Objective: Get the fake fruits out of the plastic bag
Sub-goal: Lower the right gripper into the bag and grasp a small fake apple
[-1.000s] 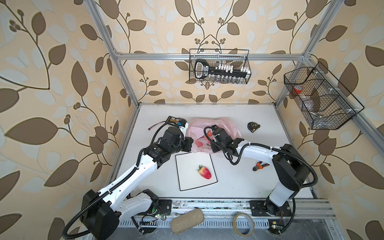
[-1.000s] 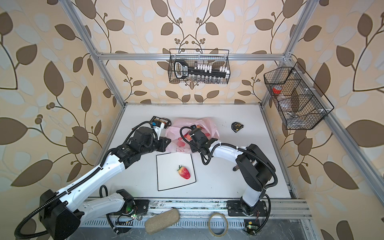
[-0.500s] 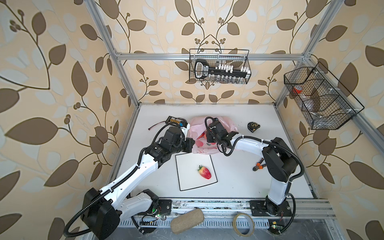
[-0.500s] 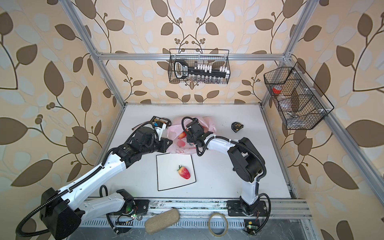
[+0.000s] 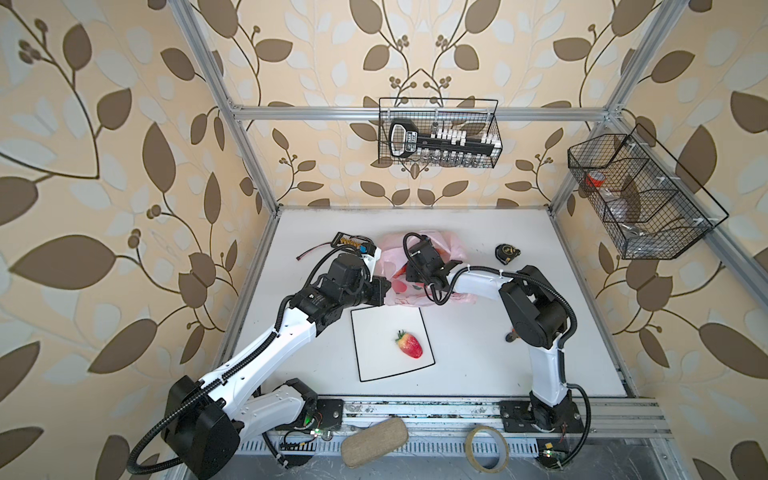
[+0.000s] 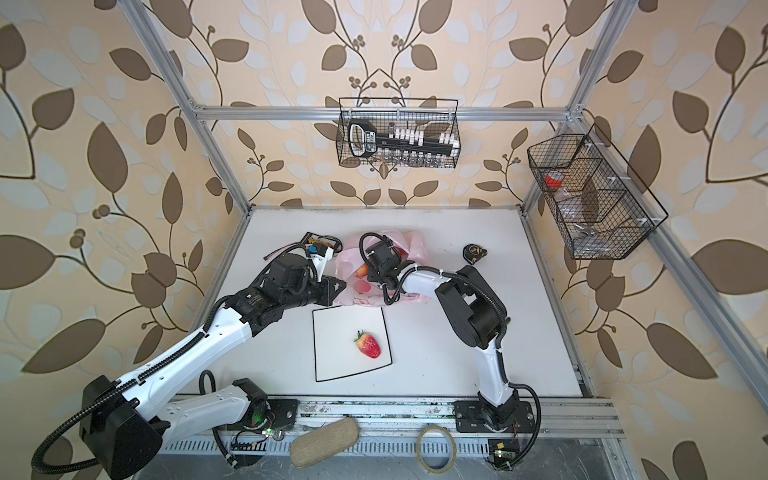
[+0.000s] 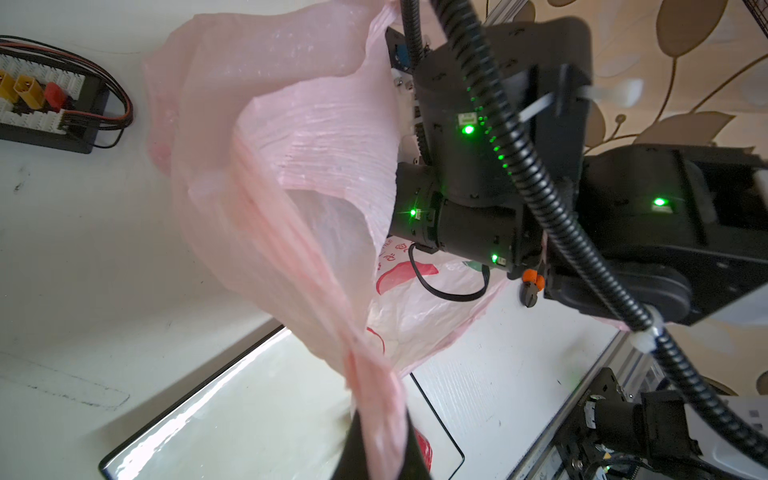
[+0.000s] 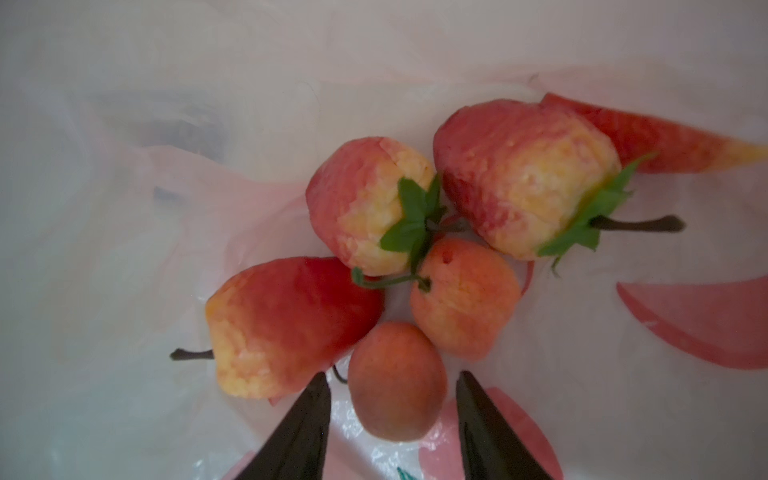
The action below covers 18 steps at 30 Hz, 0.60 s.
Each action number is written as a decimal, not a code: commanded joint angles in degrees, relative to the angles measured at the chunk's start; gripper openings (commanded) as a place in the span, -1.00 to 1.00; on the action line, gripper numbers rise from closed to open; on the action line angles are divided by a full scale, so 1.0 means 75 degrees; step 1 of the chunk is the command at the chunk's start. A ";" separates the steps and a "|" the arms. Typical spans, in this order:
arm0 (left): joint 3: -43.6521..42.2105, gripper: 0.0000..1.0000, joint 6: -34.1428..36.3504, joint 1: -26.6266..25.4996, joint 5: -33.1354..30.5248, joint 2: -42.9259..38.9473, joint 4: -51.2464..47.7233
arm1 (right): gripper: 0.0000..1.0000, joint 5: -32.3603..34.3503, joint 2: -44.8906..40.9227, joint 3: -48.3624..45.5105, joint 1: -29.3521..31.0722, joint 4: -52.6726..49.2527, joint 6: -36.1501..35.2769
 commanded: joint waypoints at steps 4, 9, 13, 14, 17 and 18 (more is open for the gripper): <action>0.0041 -1.00 0.0183 0.0043 0.0197 -0.0039 0.0229 | -0.02 0.0015 0.0490 0.0412 -0.0074 0.0007 0.0189; 0.0077 -1.00 0.0203 0.0037 0.0202 -0.0016 0.0246 | -0.01 0.0031 0.0787 0.0623 -0.0102 -0.0053 0.0213; 0.0116 -1.00 0.0199 0.0036 0.0175 0.0002 0.0256 | -0.08 0.0031 0.0895 0.0722 -0.0129 -0.0075 0.0214; 0.0114 -1.00 0.0202 0.0035 0.0162 0.0002 0.0256 | -0.10 0.0019 0.0883 0.0710 -0.0131 -0.0083 0.0213; 0.0135 -1.00 0.0177 0.0043 0.0114 0.0002 0.0260 | -0.20 -0.0004 0.0782 0.0668 -0.0125 -0.0078 0.0191; 0.0147 -1.00 0.0175 0.0041 0.0121 0.0002 0.0278 | -0.24 -0.0004 0.0713 0.0641 -0.0123 -0.0076 0.0190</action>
